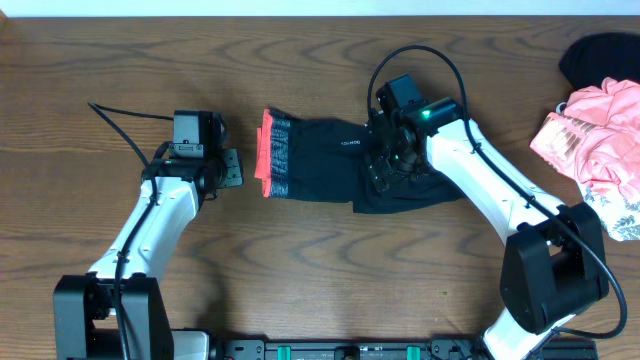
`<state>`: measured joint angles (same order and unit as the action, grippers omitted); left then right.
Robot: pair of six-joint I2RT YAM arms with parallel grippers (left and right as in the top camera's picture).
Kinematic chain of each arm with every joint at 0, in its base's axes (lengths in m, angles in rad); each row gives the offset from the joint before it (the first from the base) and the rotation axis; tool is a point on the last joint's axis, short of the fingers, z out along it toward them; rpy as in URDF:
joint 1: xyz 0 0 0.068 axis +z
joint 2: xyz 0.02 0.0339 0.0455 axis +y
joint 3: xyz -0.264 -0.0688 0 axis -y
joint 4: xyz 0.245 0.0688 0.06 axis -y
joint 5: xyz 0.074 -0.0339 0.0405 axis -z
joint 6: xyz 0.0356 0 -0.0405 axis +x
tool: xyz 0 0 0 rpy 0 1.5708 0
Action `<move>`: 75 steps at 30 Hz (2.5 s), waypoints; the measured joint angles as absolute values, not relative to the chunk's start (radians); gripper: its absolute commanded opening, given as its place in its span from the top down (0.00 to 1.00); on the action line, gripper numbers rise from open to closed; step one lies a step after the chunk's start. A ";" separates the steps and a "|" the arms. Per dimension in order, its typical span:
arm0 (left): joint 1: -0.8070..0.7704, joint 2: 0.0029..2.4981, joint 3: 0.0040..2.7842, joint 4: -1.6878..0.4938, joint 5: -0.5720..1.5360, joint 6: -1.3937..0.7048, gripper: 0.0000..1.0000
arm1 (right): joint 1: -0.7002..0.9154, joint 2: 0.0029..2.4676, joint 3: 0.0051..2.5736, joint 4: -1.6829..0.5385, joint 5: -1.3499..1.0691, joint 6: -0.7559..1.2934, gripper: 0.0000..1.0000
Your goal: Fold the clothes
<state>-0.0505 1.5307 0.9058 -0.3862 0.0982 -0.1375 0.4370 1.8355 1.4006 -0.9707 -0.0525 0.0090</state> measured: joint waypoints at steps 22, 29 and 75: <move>-0.051 1.531 0.905 -0.386 0.098 -0.138 0.69 | 0.413 1.835 1.401 -0.923 -0.161 -0.037 0.46; -0.051 1.531 0.906 -0.386 0.098 -0.138 0.69 | 0.471 1.850 1.401 -0.865 -0.115 0.075 0.20; -0.051 1.531 0.906 -0.387 0.098 -0.153 0.69 | 0.608 2.035 1.400 -0.785 0.246 0.440 0.99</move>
<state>-0.0505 1.5307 0.9058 -0.3870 0.0982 -0.1528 0.6083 2.0354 1.4002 -0.7849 0.2459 0.4404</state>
